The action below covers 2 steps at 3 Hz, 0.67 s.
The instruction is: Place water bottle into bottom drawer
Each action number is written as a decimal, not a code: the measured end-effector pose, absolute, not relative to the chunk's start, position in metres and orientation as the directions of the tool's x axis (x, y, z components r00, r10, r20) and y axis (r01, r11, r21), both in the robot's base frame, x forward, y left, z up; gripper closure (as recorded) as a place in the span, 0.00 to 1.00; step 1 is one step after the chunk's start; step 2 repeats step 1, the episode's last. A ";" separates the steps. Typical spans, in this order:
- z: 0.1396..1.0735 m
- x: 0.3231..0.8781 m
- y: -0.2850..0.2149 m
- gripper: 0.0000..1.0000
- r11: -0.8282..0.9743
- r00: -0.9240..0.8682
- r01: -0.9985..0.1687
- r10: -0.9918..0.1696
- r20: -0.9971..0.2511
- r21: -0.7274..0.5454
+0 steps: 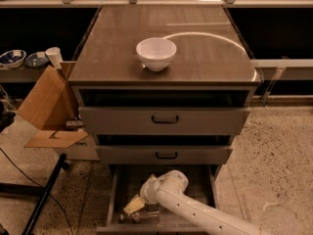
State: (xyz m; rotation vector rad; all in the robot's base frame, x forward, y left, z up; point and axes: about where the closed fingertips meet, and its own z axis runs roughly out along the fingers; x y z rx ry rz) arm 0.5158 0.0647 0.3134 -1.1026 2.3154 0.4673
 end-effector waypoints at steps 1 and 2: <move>0.313 0.516 0.065 0.00 0.607 -0.528 -0.790 -0.608 -0.594 0.081; 0.313 0.516 0.065 0.00 0.607 -0.528 -0.790 -0.608 -0.594 0.081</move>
Offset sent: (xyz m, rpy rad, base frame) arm 0.0000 0.0000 0.0000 0.0000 0.0000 0.0000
